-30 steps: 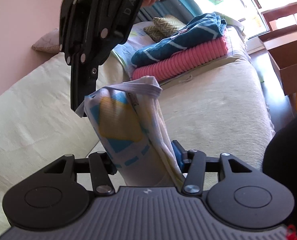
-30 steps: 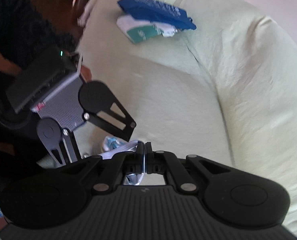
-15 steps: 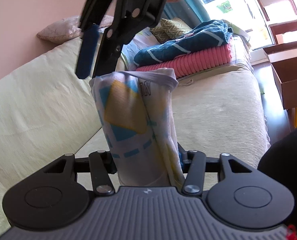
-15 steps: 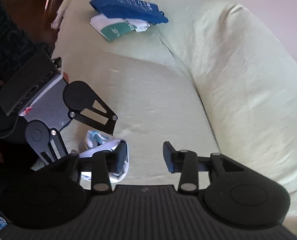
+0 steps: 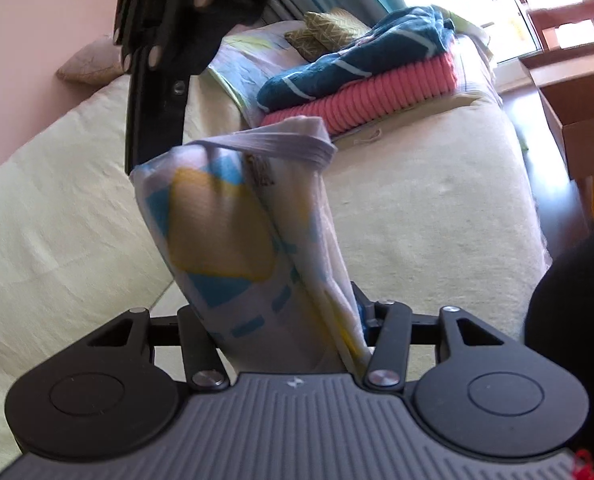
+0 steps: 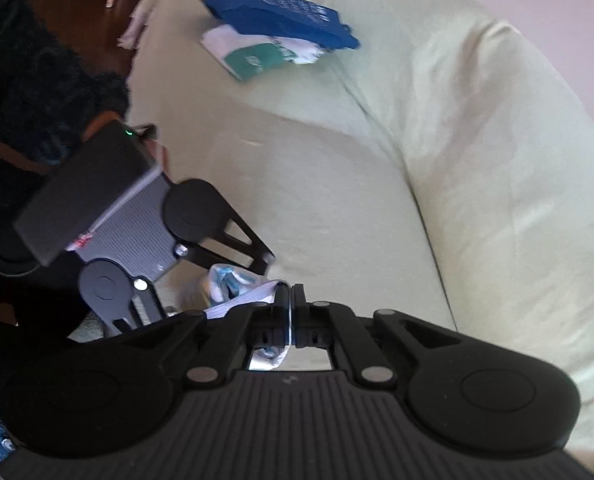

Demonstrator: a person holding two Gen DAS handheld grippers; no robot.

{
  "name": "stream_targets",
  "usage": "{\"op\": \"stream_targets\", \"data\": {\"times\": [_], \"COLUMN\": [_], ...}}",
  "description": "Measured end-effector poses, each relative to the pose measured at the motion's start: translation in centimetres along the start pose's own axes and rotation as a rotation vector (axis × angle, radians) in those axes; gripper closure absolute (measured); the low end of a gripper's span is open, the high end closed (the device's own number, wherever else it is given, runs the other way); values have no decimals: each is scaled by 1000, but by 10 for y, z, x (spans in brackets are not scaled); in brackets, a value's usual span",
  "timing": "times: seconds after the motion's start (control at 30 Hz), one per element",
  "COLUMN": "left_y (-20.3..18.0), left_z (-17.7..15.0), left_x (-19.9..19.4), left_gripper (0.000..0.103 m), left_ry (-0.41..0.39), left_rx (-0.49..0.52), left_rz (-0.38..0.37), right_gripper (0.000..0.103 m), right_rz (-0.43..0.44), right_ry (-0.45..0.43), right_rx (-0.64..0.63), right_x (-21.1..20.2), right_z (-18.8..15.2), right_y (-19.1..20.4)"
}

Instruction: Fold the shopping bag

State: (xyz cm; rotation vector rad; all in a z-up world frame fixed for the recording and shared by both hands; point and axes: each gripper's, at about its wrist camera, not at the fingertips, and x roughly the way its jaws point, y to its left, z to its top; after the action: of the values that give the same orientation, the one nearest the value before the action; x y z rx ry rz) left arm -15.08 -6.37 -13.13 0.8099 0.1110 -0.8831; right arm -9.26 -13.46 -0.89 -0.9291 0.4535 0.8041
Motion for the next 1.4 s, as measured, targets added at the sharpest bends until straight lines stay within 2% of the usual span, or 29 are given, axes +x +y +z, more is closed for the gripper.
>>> {"op": "stream_targets", "data": {"times": [0.3,0.43,0.67,0.77,0.93,1.03,1.13,1.33,1.4], "left_y": [10,10,11,12,12,12,13,14,12], "left_z": [-8,-4,-4,-5,-5,-6,-8,-9,-8], "left_x": [-7,-4,-3,-3,-3,-5,-7,-9,-9], "left_gripper": [54,54,54,54,54,54,54,54,54], "left_ry": [-9,17,14,9,4,1,-6,-6,-2], "left_rx": [-201,-209,-197,-196,-201,-214,-230,-228,-209], "left_rz": [1,6,-10,-18,-29,-27,-27,-33,-25], "right_gripper": [102,102,101,97,96,94,87,76,76], "right_rz": [8,6,8,-5,-34,-34,-53,-69,-63], "right_ry": [-20,-10,39,40,47,55,44,28,26], "right_rx": [22,24,65,28,-50,18,109,177,216], "right_x": [3,8,3,1,-1,-2,-6,-6,-7], "right_z": [-3,0,4,2,4,3,1,-5,-6], "right_y": [-3,-2,-10,-8,-1,-3,-5,-11,-15]}}
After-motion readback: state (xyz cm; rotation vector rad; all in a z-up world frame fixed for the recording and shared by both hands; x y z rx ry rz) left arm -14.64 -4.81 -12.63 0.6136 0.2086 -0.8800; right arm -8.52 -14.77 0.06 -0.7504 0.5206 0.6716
